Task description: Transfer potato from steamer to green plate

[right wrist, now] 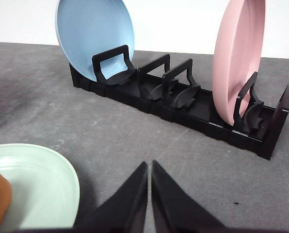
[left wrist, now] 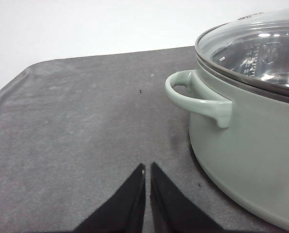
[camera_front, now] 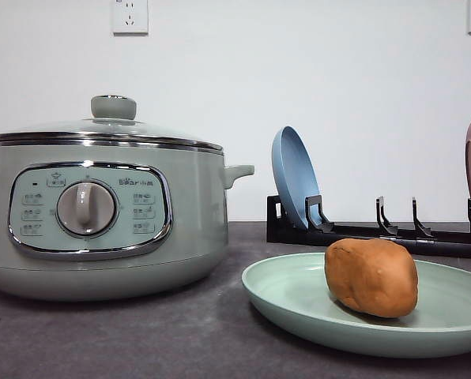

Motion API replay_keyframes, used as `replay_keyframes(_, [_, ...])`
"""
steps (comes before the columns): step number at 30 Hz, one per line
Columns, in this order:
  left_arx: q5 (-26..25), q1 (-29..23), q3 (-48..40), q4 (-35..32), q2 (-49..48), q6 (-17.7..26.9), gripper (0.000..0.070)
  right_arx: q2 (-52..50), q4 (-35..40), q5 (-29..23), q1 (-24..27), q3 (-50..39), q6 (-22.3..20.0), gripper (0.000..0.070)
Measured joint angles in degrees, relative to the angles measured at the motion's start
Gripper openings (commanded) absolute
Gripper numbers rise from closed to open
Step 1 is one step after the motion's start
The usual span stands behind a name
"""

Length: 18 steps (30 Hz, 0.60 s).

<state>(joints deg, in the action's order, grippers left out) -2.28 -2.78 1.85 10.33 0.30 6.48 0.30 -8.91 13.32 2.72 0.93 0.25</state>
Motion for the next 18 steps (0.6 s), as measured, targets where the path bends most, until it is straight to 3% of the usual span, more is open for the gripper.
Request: replay_keyframes(18, [0.0, 0.0, 0.0, 0.0, 0.0, 0.0, 0.0015, 0.0, 0.0, 0.0, 0.0, 0.0, 0.0, 0.0000])
